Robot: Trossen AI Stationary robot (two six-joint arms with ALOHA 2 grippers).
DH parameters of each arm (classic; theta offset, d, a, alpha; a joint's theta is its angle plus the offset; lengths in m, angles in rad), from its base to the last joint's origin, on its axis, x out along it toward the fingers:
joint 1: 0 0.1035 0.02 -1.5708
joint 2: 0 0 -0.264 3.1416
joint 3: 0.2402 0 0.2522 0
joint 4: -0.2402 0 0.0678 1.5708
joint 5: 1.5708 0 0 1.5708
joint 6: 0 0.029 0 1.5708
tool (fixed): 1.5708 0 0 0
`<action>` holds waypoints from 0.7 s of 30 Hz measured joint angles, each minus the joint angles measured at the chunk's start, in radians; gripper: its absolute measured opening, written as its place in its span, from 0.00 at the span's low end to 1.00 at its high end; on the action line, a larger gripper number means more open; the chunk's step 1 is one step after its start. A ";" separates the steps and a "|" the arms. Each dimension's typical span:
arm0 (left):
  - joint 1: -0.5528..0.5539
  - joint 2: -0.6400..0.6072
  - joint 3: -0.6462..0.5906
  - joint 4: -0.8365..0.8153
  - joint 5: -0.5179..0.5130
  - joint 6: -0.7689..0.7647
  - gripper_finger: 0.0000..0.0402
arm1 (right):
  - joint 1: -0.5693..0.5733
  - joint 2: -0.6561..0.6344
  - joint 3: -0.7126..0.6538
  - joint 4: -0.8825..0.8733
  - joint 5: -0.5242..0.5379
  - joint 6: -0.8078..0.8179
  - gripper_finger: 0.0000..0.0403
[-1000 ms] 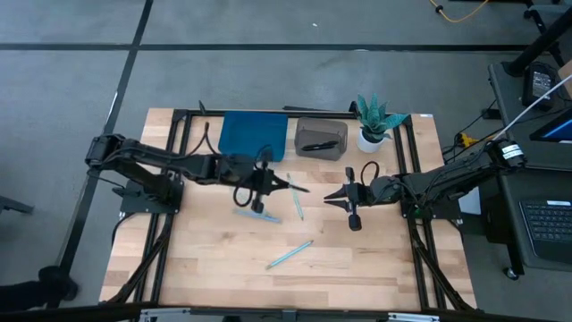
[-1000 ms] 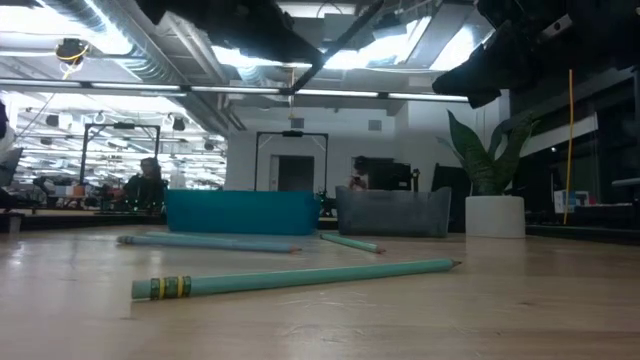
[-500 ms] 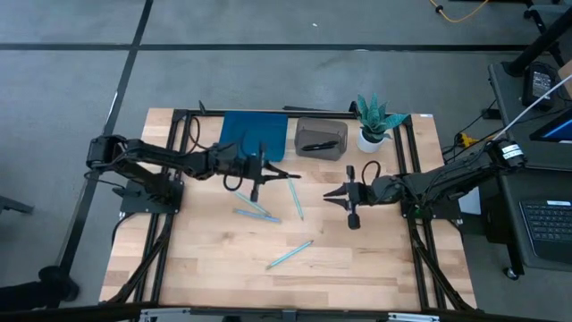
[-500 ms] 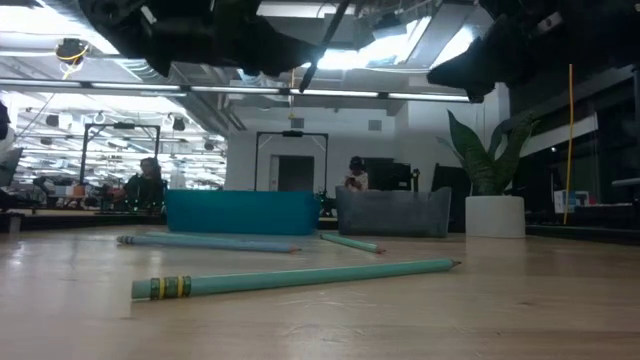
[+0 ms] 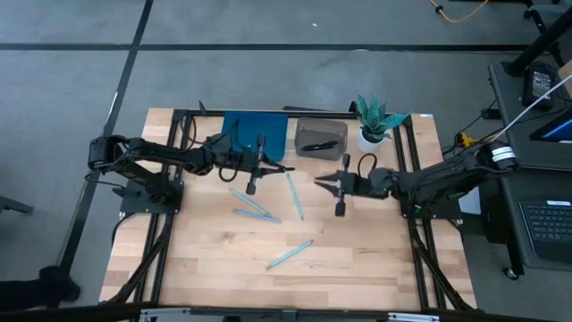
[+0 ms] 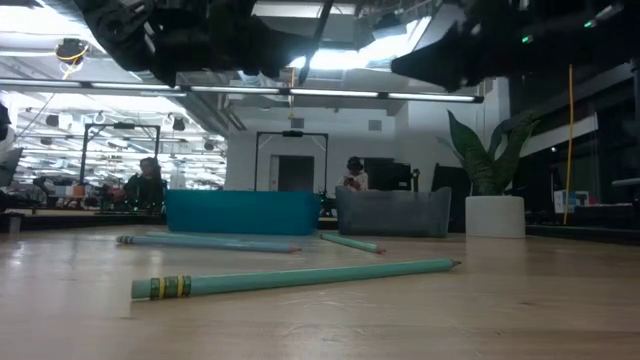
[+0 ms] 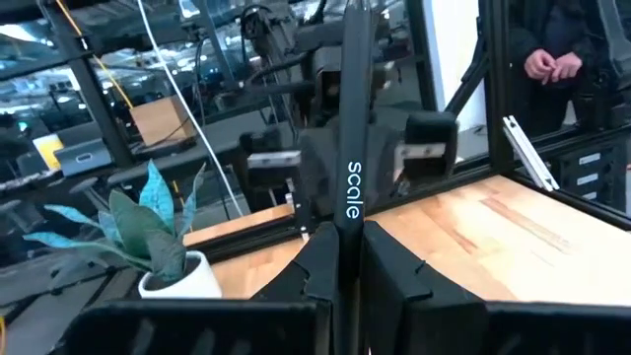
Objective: Sort pens & pencils
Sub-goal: Put the black pen into the black bin
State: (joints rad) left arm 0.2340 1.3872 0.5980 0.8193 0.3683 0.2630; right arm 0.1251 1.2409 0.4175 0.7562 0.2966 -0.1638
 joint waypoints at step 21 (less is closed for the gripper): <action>0.074 0.185 0.135 0.057 0.125 -0.026 0.04 | -0.138 0.038 0.014 0.168 -0.134 -0.005 0.21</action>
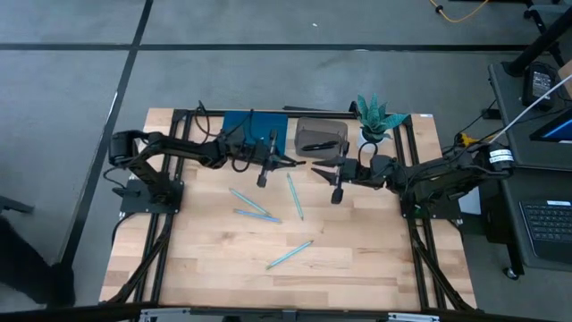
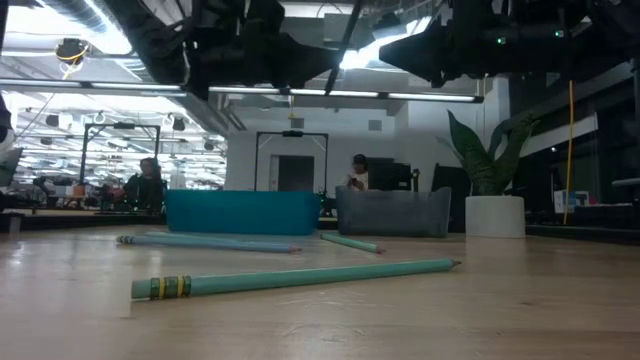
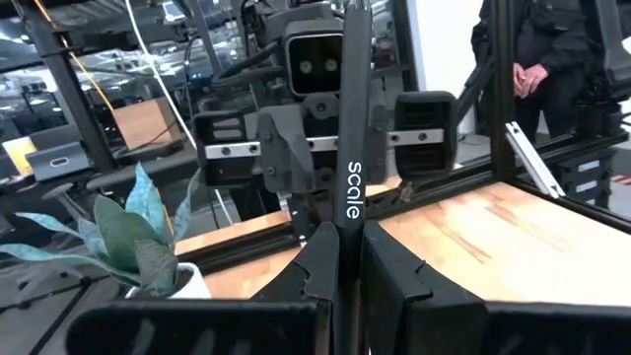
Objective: Sort pens & pencils
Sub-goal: Put the black pen into the black bin
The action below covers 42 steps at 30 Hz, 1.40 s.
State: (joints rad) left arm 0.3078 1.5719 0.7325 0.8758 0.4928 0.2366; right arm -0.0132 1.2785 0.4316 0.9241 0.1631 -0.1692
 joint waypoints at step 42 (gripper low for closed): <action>0.001 0.174 0.181 -0.030 0.056 0.008 0.04 | -0.020 0.000 0.000 0.054 -0.026 -0.048 0.38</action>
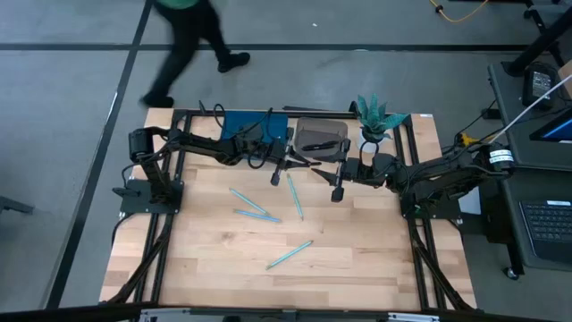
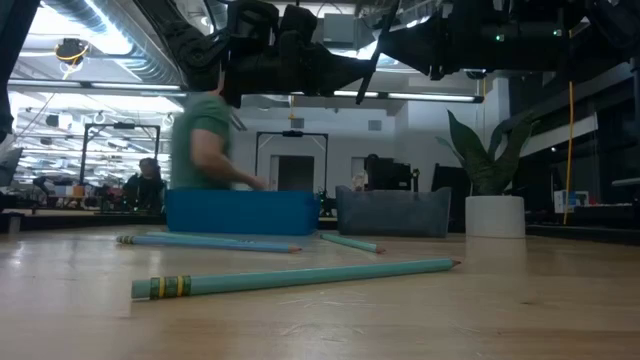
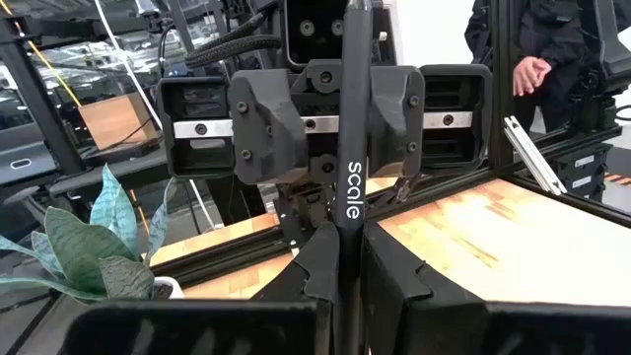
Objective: Sort pens & pencils
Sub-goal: Put the black pen into the black bin
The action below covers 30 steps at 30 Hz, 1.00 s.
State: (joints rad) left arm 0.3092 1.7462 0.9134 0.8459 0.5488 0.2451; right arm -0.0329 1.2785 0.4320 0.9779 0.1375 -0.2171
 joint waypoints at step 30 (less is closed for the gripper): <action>-0.010 0.000 -0.001 -0.026 -0.001 -0.001 0.04 | -0.010 0.075 0.066 -0.022 -0.006 -0.027 0.26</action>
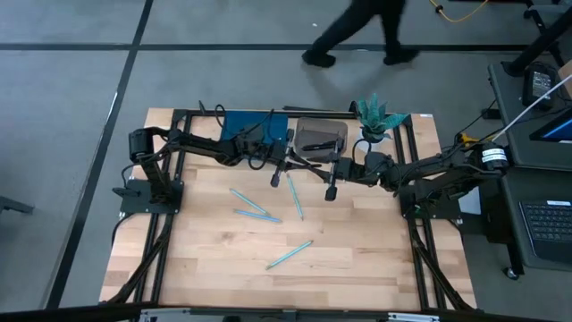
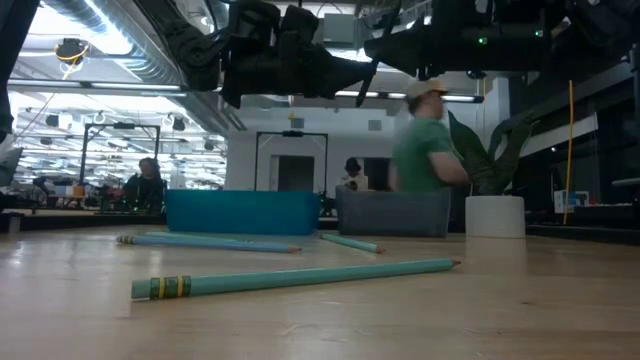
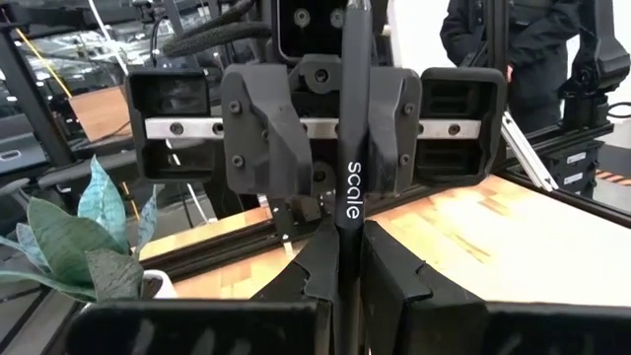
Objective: Sort pens & pencils
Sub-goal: Put the black pen into the black bin
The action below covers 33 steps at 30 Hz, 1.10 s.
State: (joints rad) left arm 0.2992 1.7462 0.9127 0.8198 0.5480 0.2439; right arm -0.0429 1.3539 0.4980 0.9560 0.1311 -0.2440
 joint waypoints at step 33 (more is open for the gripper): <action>-0.006 -0.008 -0.001 -0.030 -0.067 -0.005 0.34 | 0.000 -0.009 0.000 -0.033 0.011 -0.051 0.09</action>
State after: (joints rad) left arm 0.2931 1.7385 0.9119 0.7893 0.4808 0.2386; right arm -0.0433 1.3453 0.4980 0.9229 0.1421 -0.2950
